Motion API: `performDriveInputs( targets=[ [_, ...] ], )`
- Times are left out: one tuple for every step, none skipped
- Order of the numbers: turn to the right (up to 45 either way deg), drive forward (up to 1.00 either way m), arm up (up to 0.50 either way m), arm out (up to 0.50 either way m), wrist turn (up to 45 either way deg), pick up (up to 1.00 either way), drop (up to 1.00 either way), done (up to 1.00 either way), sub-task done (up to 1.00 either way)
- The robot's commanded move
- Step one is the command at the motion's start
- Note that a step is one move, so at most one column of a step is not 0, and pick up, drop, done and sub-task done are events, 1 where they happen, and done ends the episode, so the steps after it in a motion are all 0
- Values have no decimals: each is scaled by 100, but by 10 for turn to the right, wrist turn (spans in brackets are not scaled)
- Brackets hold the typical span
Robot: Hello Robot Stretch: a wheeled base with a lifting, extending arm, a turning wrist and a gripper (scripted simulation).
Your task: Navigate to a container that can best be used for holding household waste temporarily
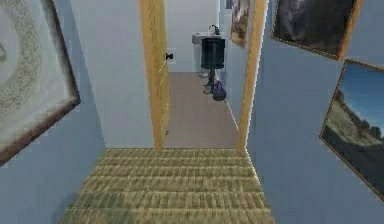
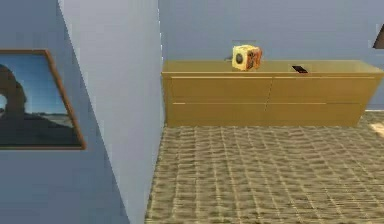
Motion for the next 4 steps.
performDriveInputs(
  targets=[
    [30,0,0,0,0,0,0,0,0],
    [0,100,0,0,0,0,0,0,0],
    [0,100,0,0,0,0,0,0,0],
    [0,100,0,0,0,0,0,0,0]
  ],
)
